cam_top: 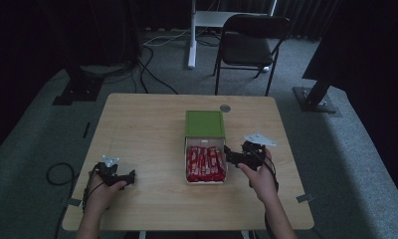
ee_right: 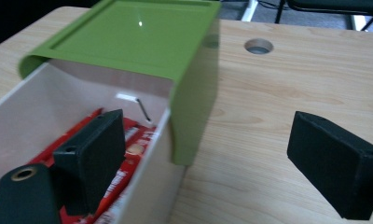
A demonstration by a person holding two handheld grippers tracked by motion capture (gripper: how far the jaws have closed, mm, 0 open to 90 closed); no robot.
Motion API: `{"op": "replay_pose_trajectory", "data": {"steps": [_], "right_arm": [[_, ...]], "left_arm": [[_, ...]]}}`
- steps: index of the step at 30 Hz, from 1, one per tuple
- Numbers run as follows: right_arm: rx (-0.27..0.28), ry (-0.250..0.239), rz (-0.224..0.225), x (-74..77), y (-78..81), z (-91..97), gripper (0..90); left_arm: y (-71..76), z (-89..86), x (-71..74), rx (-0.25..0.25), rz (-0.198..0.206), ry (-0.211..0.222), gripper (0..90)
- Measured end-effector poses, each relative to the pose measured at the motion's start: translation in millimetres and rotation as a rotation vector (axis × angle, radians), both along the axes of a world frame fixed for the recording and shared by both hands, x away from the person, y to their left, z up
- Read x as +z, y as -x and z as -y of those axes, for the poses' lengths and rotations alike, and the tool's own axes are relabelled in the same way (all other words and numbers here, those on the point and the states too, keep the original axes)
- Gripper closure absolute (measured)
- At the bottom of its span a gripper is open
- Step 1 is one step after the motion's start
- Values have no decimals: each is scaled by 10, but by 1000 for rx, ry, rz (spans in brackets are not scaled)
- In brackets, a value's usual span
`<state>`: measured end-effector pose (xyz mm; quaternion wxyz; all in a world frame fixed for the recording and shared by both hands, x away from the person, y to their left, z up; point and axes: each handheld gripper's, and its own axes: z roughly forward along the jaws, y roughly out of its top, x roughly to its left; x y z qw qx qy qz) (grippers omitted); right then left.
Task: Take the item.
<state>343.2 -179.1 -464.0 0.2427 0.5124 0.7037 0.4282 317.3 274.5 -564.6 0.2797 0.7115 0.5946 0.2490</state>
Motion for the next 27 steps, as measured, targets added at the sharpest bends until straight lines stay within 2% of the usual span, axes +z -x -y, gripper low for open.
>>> {"op": "replay_pose_trajectory", "data": {"steps": [27], "right_arm": [[124,-36,25,124,161,-536,112]], "left_arm": [[0,1,-1,1,1,1,21]]}}
